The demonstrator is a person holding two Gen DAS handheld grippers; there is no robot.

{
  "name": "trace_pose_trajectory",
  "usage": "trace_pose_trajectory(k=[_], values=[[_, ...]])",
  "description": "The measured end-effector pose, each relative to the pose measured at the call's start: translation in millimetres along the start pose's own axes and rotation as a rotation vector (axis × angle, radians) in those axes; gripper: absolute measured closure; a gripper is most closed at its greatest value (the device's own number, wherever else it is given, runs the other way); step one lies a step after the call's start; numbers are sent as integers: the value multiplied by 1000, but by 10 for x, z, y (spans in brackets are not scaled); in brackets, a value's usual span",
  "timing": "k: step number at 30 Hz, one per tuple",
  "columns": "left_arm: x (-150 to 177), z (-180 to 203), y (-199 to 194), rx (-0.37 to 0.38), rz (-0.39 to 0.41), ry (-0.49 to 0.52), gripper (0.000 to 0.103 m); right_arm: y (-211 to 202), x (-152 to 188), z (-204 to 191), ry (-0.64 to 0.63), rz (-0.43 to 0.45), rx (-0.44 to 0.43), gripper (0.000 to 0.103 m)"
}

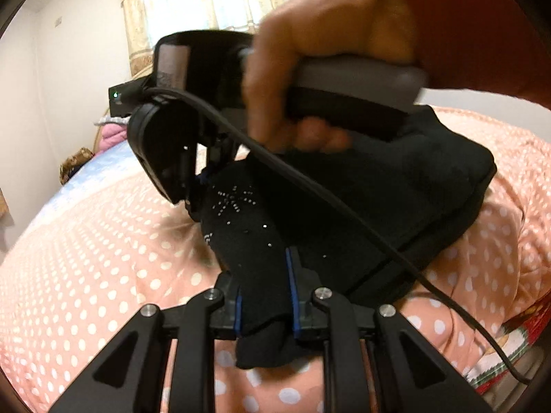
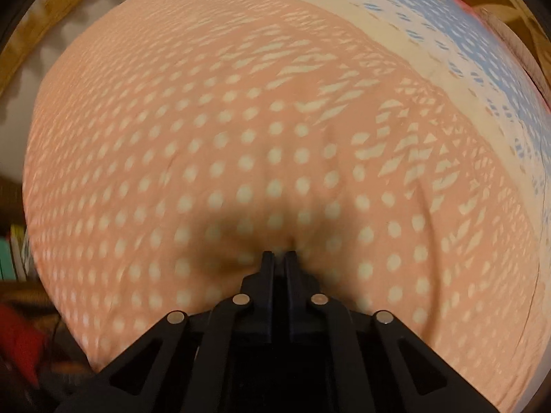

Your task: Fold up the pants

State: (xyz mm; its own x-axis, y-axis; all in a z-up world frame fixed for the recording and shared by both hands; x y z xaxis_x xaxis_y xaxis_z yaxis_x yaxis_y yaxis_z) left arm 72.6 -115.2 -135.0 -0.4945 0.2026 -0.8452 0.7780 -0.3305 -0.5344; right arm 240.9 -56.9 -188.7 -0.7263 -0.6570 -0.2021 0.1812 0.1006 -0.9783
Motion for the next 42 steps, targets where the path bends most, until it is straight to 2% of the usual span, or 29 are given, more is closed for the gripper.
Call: trace_pose_trajectory(k=[3,5,6,8,10,12,13,14,15,16,17,20,21,22,23,24,26,29,31,32,34,36,38,39,41,42], values=[[16,41,-38,-1,7,10,84,-34,-59,133,82,36,-37,103],[15,56,-52,-4,13,19,84,-263,-84,240,131,154,-44,103],[10,43,-50,7,8,2,84,-458,-80,286,169,246,-66,103],[-5,23,-57,28,-5,-34,82,-774,-5,372,257,375,-138,101],[-21,-41,-73,50,-17,-69,80,-1017,191,459,312,454,-160,101],[-30,-150,-109,80,-39,-121,74,-1185,395,522,356,502,-146,101],[-17,-216,-126,116,-66,-168,68,-1184,450,587,374,515,-142,101],[-6,-270,-138,138,-84,-196,57,-1257,625,653,410,546,-142,101],[3,-335,-156,152,-100,-221,50,-1326,809,721,448,581,-148,100],[14,-411,-185,155,-120,-248,36,-1365,914,722,472,600,-149,100],[20,-493,-213,155,-134,-271,30,-1442,1183,766,523,634,-142,100],[-38,-773,-284,152,-156,-343,27,-1690,1873,910,661,737,-132,98],[-78,-868,-270,137,-157,-369,27,-1711,2037,948,704,762,-131,87],[-180,-957,-257,121,-153,-394,26,-1748,2239,980,750,790,-131,61],[-260,-974,-218,126,-147,-409,26,-1769,2462,1018,798,828,-129,44],[-359,-991,-182,141,-137,-430,26,-1806,2685,1062,852,878,-107,22],[-550,-981,-33,177,-134,-478,26,-1900,3038,1120,940,958,-87,20],[-587,-857,288,221,-180,-518,26,-1852,3442,1199,1057,964,-84,20],[-537,-709,526,226,-239,-535,26,-1764,3598,1214,1072,932,-20,20],[-482,-652,484,228,-257,-546,26,-1706,3623,1206,1069,904,1,20],[-370,-598,581,206,-299,-577,26,-1590,3650,1174,1064,863,23,20],[-263,-591,627,191,-330,-597,26,-1474,3597,1085,1060,873,-10,20],[-188,-588,600,173,-322,-593,24,-1298,3499,961,1032,839,-18,20],[-183,-564,555,166,-321,-583,23,-1274,3504,907,1018,828,4,20],[-146,-542,525,156,-329,-565,23,-1270,3427,841,958,806,101,20],[-143,-547,500,156,-330,-567,23,-1263,3405,816,944,791,113,20]])
Point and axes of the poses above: each gripper's, at about its wrist camera, not at the fingertips, and y roughly the way its jaws point, z to its right, x to its underside, the point moved 10 cm from there along y, roughly the way its jaws point, and after that the axes turned 12 degrees about -y, right-handed, at the moved point
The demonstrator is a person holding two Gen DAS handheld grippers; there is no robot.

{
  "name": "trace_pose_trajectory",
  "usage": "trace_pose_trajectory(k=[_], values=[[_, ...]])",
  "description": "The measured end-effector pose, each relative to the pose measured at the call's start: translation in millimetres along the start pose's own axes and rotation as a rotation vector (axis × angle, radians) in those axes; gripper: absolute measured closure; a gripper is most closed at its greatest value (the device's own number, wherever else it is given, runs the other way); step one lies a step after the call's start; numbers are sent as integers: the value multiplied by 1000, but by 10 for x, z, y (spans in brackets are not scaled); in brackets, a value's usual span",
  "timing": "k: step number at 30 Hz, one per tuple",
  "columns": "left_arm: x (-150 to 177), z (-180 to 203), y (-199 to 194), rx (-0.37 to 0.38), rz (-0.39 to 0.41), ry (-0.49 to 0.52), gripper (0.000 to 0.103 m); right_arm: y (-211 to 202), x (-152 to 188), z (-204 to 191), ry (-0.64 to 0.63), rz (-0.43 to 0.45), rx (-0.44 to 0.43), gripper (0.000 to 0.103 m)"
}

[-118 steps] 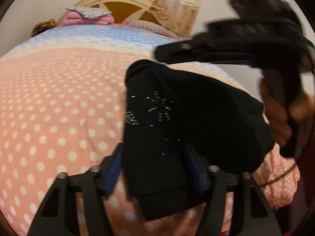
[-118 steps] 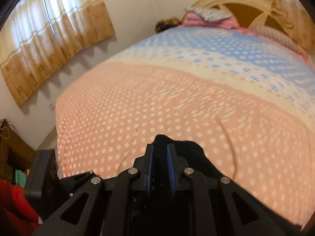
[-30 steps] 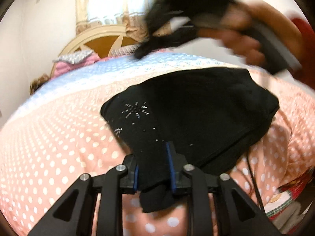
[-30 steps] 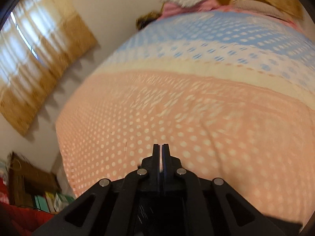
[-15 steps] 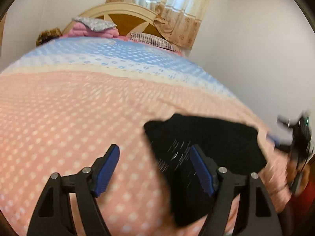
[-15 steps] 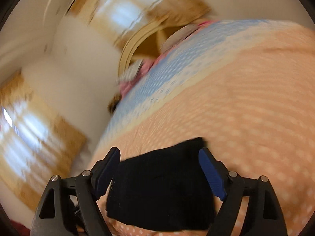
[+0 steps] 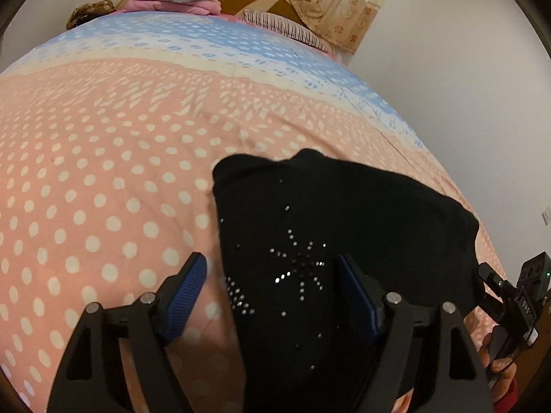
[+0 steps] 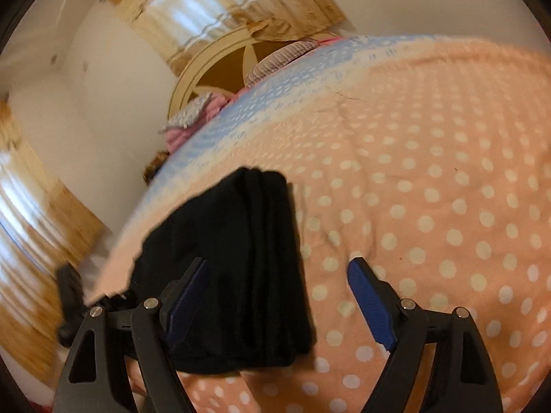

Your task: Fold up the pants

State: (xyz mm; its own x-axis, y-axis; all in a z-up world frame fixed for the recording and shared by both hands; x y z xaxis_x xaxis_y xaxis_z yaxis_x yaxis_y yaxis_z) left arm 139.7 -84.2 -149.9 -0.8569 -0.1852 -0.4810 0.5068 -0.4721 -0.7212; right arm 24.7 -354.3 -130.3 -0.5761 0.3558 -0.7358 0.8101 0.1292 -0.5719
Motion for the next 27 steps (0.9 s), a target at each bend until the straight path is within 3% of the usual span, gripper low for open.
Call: trace_pose_trajectory(k=[7,11,13,16,18,20,21,22,23,27], values=[[73,-33,-58,23,-78,-38,23,-13,214,-244,-23,-61,-94,20],[88,-27,-61,92,-125,-106,22,-51,174,-88,120,-35,-172,20],[77,-50,-64,114,-128,-144,23,-71,82,77,179,7,-163,20],[104,-43,-64,86,-116,-110,29,-31,83,94,208,0,-184,20],[139,-13,-73,44,-97,-52,32,1,109,2,156,-30,-176,20],[145,1,-85,21,-74,-26,39,42,139,-124,114,-63,-168,24],[138,5,-95,17,-68,-23,41,57,147,-171,85,-74,-141,34],[133,-1,-110,15,-62,-22,45,64,171,-214,27,-91,-88,59],[112,-11,-105,16,-60,-23,49,87,190,-243,12,-107,-88,68],[82,-58,-127,39,-64,-54,54,154,225,-210,98,-101,-154,68]])
Point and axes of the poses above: each gripper's, at about its wrist camera, not at the fingertips, and y roughly the way its jaws point, z to its right, x to its underside, the point moved 10 cm from there along y, roughly the way its jaws point, and after that the axes turned 12 degrees about -y, right-handed, at the moved point
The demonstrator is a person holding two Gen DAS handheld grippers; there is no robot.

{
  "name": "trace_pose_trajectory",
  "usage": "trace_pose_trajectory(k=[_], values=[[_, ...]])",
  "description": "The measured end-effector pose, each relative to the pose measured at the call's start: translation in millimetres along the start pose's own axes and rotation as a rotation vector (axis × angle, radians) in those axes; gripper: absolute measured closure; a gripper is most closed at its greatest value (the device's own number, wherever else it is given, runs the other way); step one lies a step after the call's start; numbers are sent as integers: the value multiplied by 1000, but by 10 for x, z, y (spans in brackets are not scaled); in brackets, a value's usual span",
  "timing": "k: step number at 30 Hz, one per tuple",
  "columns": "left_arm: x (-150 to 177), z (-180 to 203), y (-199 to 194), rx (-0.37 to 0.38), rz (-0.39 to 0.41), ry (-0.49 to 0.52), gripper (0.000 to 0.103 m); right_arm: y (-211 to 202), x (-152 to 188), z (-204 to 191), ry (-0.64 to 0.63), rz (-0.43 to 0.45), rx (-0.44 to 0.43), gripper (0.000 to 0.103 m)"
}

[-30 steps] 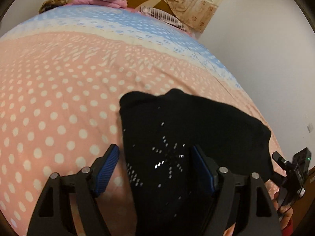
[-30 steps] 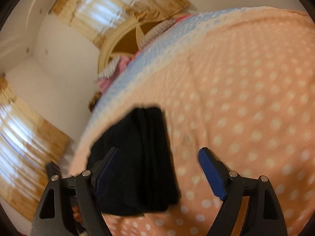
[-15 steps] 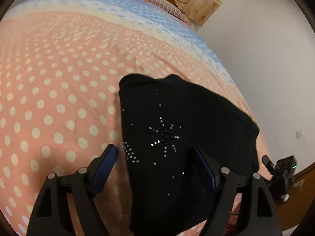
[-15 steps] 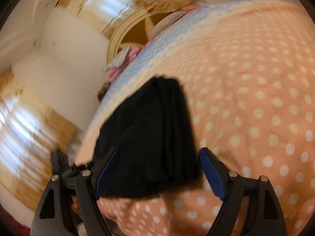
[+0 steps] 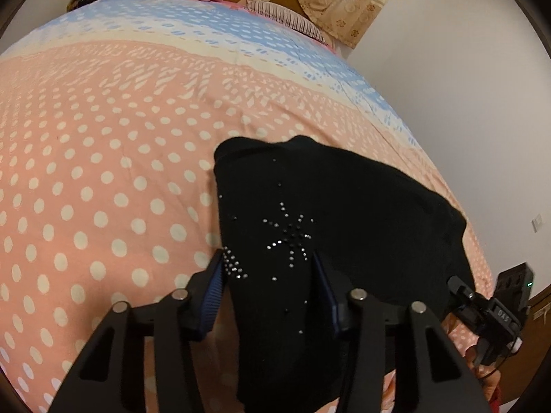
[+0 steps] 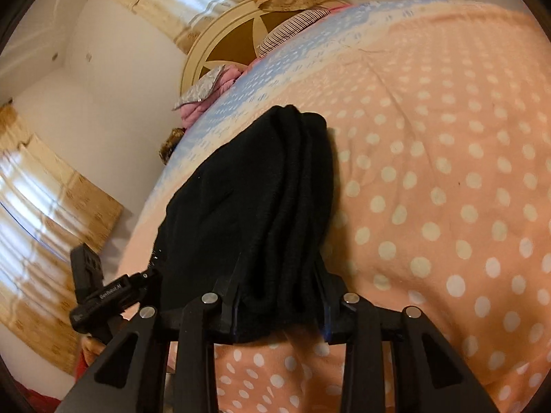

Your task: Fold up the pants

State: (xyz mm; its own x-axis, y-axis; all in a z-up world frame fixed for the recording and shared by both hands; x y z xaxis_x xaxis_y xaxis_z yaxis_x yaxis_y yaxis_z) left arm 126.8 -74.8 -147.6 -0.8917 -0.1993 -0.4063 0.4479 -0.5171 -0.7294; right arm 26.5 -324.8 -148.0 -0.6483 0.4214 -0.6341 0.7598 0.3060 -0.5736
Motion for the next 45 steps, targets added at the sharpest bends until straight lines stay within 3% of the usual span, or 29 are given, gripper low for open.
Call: trace_pose_trajectory(k=[3,5,7,10,15,20,24,28,32,37,38,39,40,43,45], values=[[-4,26,-40,-2,19,9,66,-7,22,-3,12,-1,-3,69],[-20,92,-115,-4,52,47,84,-10,0,-101,-69,-18,63,70],[-23,213,-190,48,64,75,84,-65,-30,-216,-108,-9,71,72],[-75,289,-277,38,111,115,84,-246,-184,-472,-146,54,24,72],[-198,245,-402,76,133,76,84,-370,-387,-824,-222,91,-5,73],[-559,113,-680,63,231,45,84,-249,-605,-1304,-313,93,-93,73],[-950,-145,-1011,17,339,18,84,8,-809,-1693,-373,97,-179,73],[-1408,-534,-1329,-75,452,-3,84,496,-1029,-2181,-421,102,-295,73],[-1706,-1029,-1318,-195,490,-36,84,1154,-1072,-2412,-450,63,-342,73],[-1662,-1742,-751,-372,384,-66,83,2172,-800,-2256,-448,-81,-256,72],[-1604,-1887,-619,-407,354,-83,77,2386,-692,-2180,-471,-122,-197,72],[-1559,-1992,-546,-419,351,-95,73,2557,-586,-2103,-507,-159,-126,72],[-1557,-2027,-539,-394,358,-118,70,2607,-560,-2060,-509,-183,-113,70],[-1602,-2062,-583,-403,384,-154,52,2620,-604,-2017,-489,-196,-107,65],[-1604,-2068,-524,-417,373,-158,51,2647,-598,-1974,-473,-203,-110,63]])
Point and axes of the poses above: each gripper's, at about its wrist camera, not at the fingertips, and y roughly the way its jaws point, z to its right, x to its underside, the point moved 10 cm from there along y, roughly the way its jaws point, and after that the axes turned 12 degrees about -y, right-handed, at the moved point
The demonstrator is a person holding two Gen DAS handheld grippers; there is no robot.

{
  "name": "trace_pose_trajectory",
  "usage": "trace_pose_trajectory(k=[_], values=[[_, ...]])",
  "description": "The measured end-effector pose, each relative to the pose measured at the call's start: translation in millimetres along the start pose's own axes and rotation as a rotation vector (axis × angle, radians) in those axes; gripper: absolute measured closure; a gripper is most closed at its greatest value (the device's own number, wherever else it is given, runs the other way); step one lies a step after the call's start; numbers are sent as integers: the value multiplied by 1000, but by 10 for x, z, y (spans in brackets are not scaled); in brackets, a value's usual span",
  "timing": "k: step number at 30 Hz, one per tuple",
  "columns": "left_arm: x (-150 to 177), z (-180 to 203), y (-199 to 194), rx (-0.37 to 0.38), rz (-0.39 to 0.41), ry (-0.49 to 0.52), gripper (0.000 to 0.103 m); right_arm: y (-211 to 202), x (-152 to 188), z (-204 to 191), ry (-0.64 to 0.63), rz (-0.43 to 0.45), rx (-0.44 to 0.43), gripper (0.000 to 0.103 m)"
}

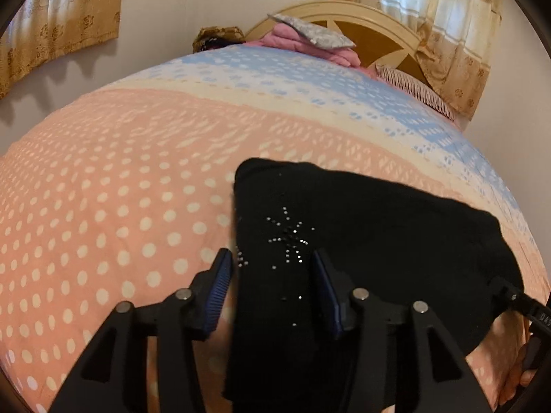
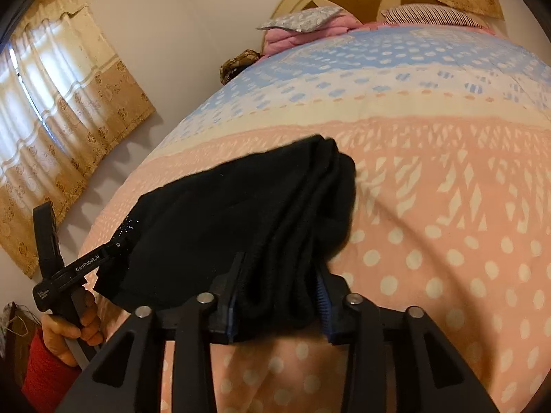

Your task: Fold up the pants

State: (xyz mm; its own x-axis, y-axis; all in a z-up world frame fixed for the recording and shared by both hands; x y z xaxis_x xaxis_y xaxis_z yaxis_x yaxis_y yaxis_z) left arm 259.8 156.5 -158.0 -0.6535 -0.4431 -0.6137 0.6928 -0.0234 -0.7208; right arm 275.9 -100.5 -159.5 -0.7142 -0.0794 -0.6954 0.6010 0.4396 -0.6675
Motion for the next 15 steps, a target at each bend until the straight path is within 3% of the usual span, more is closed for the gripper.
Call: trace_pose_trajectory(k=[8,11,15], values=[[-37,-42,-62,-9,3,11,51,-239,2,17,57,41,-18,61],[-18,-63,-82,-9,3,12,50,-541,15,109,122,123,59,60],[-13,-55,-71,-15,6,21,50,-846,-73,-16,27,198,212,60]])
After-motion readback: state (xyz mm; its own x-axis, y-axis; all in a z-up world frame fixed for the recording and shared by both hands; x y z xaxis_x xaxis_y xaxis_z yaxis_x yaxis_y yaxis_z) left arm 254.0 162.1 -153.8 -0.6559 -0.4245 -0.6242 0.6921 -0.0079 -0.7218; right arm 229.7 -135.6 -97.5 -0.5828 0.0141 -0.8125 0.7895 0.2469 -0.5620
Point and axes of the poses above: each gripper's, at about its wrist camera, not at the fingertips, and y roughly the way its jaws point, z to its right, x to its underside, the point moved 10 cm from there along y, roughly the way its jaws point, and after that the axes turned 12 degrees about -y, right-handed, at the moved point
